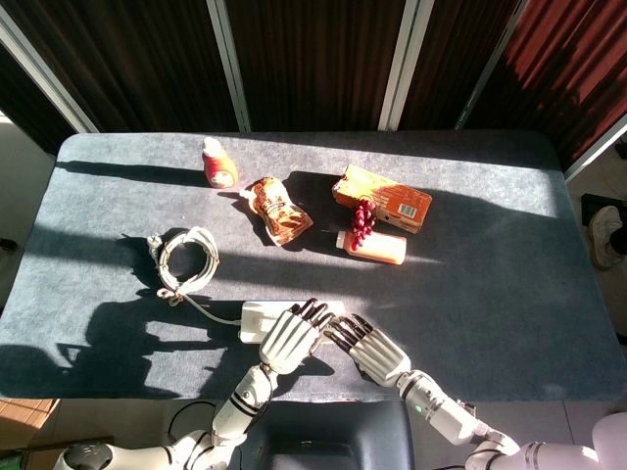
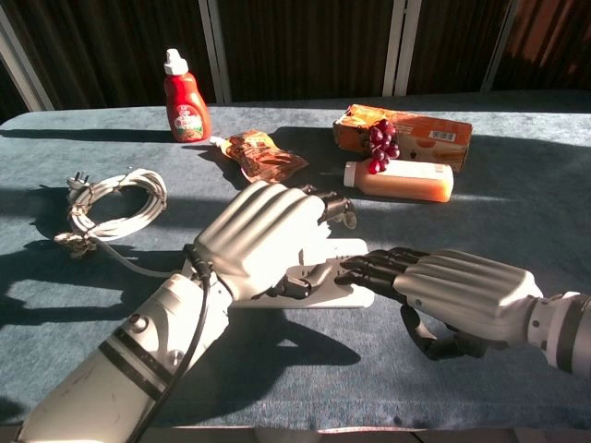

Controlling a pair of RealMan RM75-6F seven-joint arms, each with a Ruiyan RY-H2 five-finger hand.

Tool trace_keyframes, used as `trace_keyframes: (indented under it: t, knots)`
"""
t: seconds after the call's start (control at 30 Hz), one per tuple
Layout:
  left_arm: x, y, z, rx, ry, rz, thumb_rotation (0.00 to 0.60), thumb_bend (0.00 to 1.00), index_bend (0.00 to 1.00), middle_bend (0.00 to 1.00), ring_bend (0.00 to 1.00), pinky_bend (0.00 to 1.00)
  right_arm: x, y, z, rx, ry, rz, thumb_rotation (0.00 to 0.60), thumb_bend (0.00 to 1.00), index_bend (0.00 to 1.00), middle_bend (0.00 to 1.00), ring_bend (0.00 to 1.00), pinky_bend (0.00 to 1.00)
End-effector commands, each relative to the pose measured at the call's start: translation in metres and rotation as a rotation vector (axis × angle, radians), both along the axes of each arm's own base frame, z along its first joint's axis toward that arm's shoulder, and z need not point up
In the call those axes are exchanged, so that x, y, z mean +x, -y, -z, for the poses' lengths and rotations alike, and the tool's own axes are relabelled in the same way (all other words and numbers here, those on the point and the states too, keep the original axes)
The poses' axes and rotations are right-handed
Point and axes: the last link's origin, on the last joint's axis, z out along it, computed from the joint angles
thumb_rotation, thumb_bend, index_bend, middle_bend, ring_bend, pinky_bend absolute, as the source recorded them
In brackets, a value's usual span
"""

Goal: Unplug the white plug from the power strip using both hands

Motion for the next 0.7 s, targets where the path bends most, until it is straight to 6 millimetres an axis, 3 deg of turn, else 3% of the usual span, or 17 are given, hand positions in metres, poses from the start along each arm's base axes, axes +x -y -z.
trace_keyframes:
  t: [0.03,0.27,0.57,0.7]
  knots:
    - [0.0,-0.007,-0.017,0.03,0.022,0.01,0.6,0.63,0.34,0.44,0.45,0.56,0.003,0.001,-0.016,-0.049,0.06,-0.011,0.6,1.0,0.0,0.01,0.0,0.0]
    - [-0.031,-0.026,-0.067,0.028,0.051,-0.09,0.6,0.61,0.33,0.43,0.44,0.56,0.006,0.005,-0.066,-0.156,0.188,-0.028,0.6,1.0,0.0,0.01,0.0,0.0]
    - [-0.113,-0.026,-0.11,-0.045,0.009,-0.314,0.6,0.56,0.29,0.39,0.4,0.52,-0.004,-0.007,-0.115,-0.225,0.224,-0.041,0.6,0.99,0.0,0.01,0.0,0.0]
    - [-0.153,-0.016,-0.123,-0.099,-0.006,-0.419,0.6,0.53,0.26,0.37,0.38,0.49,-0.018,-0.02,-0.139,-0.272,0.172,-0.026,0.6,0.91,0.0,0.01,0.0,0.0]
